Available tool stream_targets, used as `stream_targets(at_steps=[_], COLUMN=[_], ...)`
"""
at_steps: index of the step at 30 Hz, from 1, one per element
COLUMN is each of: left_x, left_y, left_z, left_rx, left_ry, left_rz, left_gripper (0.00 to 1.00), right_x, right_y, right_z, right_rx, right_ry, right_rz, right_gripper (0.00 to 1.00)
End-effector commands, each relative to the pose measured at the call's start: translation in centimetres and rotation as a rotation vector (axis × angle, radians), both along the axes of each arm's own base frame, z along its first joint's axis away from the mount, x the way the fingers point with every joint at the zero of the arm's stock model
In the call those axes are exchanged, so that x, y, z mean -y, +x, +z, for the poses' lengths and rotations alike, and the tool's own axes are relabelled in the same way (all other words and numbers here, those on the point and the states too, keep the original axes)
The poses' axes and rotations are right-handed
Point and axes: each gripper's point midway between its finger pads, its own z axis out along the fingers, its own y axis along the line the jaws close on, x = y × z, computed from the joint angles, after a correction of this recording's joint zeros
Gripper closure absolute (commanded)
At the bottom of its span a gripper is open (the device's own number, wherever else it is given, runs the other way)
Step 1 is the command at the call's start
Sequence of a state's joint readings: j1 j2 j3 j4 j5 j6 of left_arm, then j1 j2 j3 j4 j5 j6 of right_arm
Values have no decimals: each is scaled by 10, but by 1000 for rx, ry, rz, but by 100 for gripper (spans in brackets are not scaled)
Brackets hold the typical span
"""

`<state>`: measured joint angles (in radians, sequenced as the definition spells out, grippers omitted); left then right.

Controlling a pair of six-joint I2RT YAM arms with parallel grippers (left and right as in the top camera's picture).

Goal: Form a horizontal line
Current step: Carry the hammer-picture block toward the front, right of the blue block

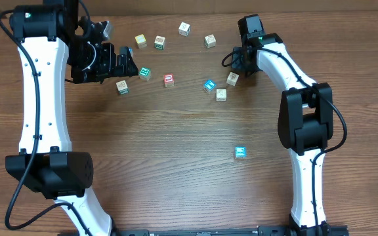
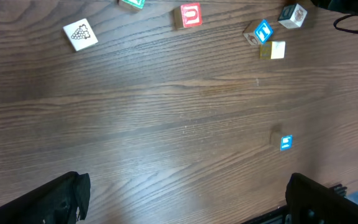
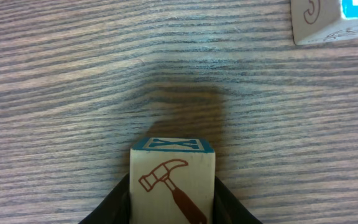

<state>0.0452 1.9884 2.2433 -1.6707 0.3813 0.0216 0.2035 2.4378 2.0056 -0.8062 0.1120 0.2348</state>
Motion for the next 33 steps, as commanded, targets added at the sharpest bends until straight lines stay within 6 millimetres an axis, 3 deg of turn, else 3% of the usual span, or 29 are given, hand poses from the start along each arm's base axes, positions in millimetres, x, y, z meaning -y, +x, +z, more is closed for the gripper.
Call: stream_targets(at_steps=[1, 9, 15, 20, 26, 33], left_x=[3, 3, 3, 3, 3, 3], left_y=[4, 4, 4, 4, 4, 4], left_z=[2, 2, 2, 2, 2, 2], left_rx=[14, 14, 14, 14, 14, 14], left_ry=[0, 0, 0, 0, 0, 0], left_rz=[-6, -6, -6, -6, -6, -6], left_gripper=[0, 0, 0, 0, 0, 1], right_x=[2, 6, 14, 20, 7, 12], right_y=[6, -9, -49, -97, -152, -194], right_z=[42, 104, 139, 138, 130, 116], right_rx=[71, 115, 45, -125, -359, -541], right_ry=[7, 12, 0, -17, 71, 60], right_rz=[-5, -7, -7, 0, 29, 19], right_gripper=[70, 71, 74, 74, 74, 74])
